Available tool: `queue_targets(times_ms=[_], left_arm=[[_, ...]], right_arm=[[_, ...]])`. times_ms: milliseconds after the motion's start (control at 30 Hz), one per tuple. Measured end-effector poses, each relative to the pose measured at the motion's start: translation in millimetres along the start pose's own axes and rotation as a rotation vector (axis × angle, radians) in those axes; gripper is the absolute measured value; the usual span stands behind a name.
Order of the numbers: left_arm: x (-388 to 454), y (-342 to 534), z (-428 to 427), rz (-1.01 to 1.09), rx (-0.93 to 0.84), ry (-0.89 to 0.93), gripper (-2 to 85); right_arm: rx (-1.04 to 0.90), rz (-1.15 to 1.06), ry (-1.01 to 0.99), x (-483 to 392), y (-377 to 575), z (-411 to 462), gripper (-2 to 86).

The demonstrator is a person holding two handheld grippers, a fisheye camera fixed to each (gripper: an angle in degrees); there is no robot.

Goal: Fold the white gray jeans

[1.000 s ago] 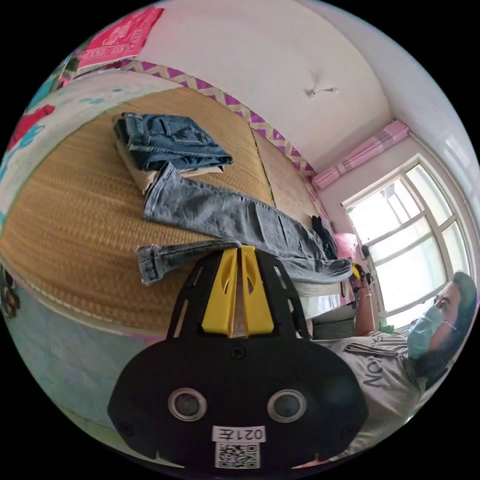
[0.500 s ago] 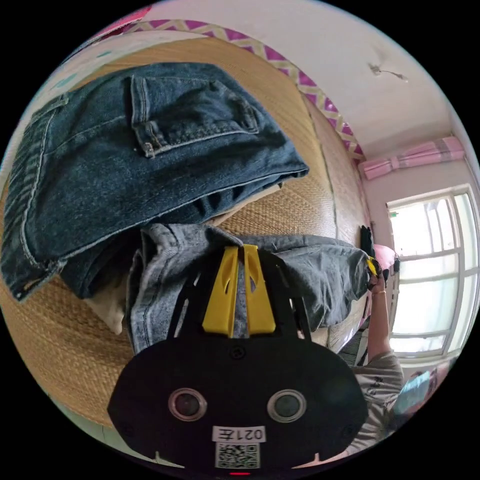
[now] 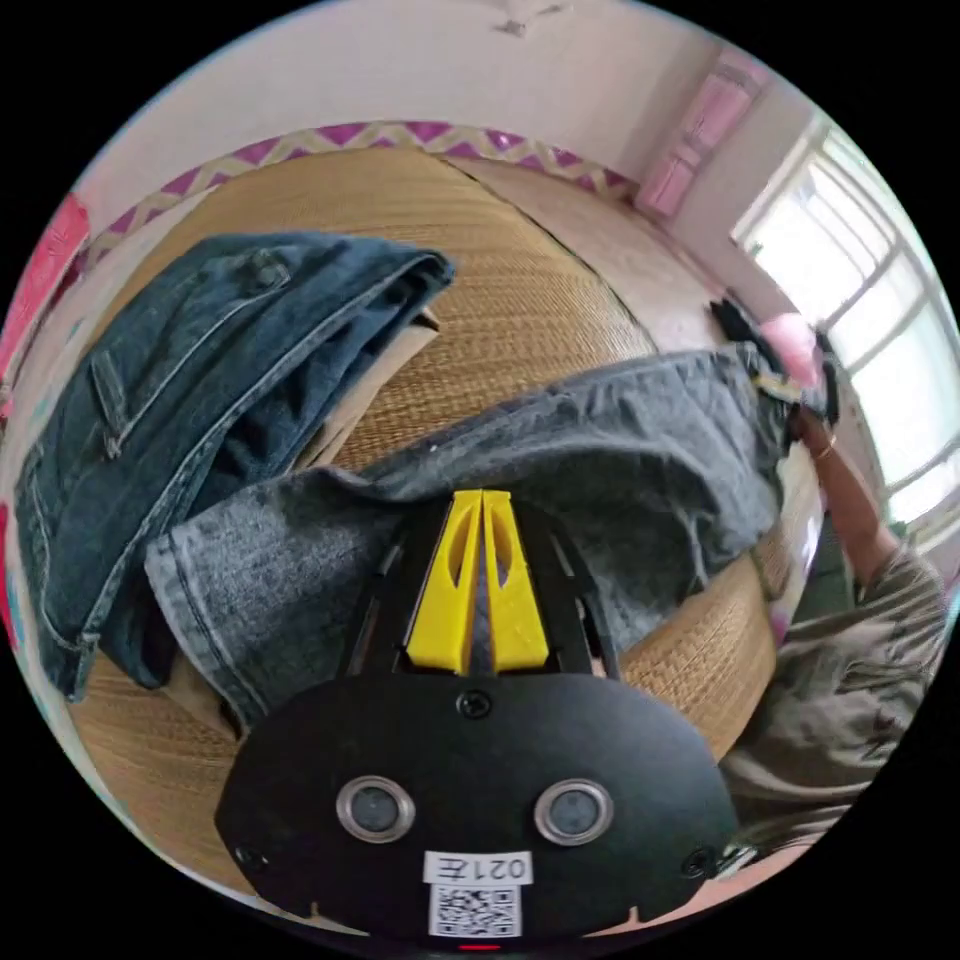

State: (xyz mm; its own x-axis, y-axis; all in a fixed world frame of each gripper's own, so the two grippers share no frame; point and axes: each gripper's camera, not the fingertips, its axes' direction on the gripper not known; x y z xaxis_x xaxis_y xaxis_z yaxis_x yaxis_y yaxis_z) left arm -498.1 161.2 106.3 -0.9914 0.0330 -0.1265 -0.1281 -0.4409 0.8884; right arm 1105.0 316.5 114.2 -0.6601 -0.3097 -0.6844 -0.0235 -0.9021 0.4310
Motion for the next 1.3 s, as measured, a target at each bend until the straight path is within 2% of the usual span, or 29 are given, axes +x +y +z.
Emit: queue_targets(times_ms=[33, 67, 100, 233, 333, 400, 467, 567, 633, 800, 867, 967, 1067, 1300], left_arm=[[-22.2, -0.8, -0.5, -0.068, 0.003, 0.067, -1.0], [-39.7, 2.4, -2.9, -0.118, 0.005, 0.118, -1.0], [-45.5, 5.0, -6.1, -0.132, 0.010, 0.115, -0.9], [-66.9, 51.1, -52.5, -0.163, 0.078, -0.027, -0.8], [-79.4, 117.4, -98.8, -0.225, 0.203, 0.050, -0.5], [-89.9, 165.6, -120.9, -0.351, 0.293, 0.116, 0.1], [-100.0, 235.1, -135.9, -0.562, 0.427, 0.234, 3.8], [-104.9, 298.6, -123.9, -0.782, 0.502, 0.367, 9.5], [-105.3, 314.0, -111.5, -0.843, 0.519, 0.439, 10.7], [-100.9, 290.3, -118.0, -0.865, 0.515, 0.428, 10.5], [-92.4, 263.5, -128.5, -0.862, 0.453, 0.349, 9.8], [-74.2, 230.8, -146.9, -0.833, 0.369, 0.204, 8.9], [-65.4, 213.4, -159.9, -0.849, 0.351, 0.177, 8.8], [-40.4, 192.7, -178.1, -0.934, 0.486, 0.180, 4.8]], right_arm=[[-0.116, -0.032, 0.167, -9.9, -10.0, 27.1, -1.0], [-0.194, -0.091, 0.209, -13.2, -14.0, 46.0, -1.0], [-0.150, -0.099, 0.214, -14.0, -15.1, 43.0, -1.0], [-0.202, -0.009, 0.180, -11.4, -31.8, 34.2, -0.9], [-0.117, 0.010, 0.206, -19.8, -18.8, 3.3, -0.8], [-0.030, 0.023, 0.169, -26.3, -3.6, -22.7, -0.7], [0.040, 0.046, 0.096, -36.3, 21.0, -48.7, -0.7], [0.102, 0.104, -0.027, -46.1, 55.9, -67.9, -0.6], [0.140, 0.160, -0.135, -48.8, 79.2, -71.8, -0.6], [0.176, 0.298, -0.382, -48.7, 132.6, -60.5, -0.6], [0.175, 0.330, -0.448, -51.8, 152.0, -53.3, -0.6], [0.189, 0.324, -0.463, -59.6, 170.1, -50.8, -0.6], [0.230, 0.295, -0.434, -66.0, 183.2, -56.8, -0.6], [0.282, 0.318, -0.519, -38.5, 209.1, -65.5, -0.6]])
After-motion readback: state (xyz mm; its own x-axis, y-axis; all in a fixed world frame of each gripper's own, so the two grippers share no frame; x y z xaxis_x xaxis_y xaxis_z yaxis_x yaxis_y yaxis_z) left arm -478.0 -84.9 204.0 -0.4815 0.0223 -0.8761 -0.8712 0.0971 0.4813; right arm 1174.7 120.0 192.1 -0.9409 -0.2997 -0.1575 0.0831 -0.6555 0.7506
